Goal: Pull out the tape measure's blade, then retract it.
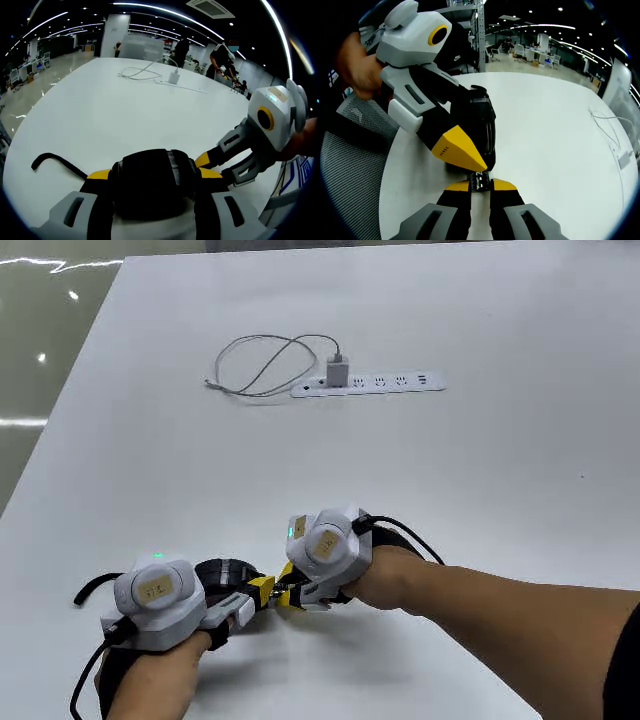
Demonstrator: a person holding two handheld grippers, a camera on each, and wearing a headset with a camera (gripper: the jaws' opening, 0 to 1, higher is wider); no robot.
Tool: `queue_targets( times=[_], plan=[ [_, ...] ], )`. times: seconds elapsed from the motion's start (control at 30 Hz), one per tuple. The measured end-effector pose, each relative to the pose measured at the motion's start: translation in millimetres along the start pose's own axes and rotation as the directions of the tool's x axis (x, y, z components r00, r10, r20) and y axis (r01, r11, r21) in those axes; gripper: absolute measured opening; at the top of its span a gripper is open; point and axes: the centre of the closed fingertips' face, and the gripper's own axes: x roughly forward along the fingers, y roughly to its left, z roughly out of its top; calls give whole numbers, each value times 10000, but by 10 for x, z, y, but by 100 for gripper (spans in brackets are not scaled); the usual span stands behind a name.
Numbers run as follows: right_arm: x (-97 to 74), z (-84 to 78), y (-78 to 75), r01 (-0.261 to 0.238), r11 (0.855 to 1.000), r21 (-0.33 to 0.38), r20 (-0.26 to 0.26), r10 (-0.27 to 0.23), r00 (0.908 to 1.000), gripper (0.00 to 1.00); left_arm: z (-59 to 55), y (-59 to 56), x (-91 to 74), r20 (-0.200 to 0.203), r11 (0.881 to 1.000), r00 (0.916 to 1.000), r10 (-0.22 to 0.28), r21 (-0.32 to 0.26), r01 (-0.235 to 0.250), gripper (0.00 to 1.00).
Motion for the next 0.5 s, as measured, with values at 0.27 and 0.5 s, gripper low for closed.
queue_targets(
  times=[0.27, 0.5],
  plan=[
    [14, 21, 8, -31, 10000, 58, 59, 31, 10000, 10, -3, -1, 3, -5, 10000, 10000, -12, 2, 12, 61],
    [22, 25, 9, -29, 10000, -2, 54, 29, 10000, 10, -5, -8, -1, 19, 10000, 10000, -11, 10, 11, 62]
  ],
)
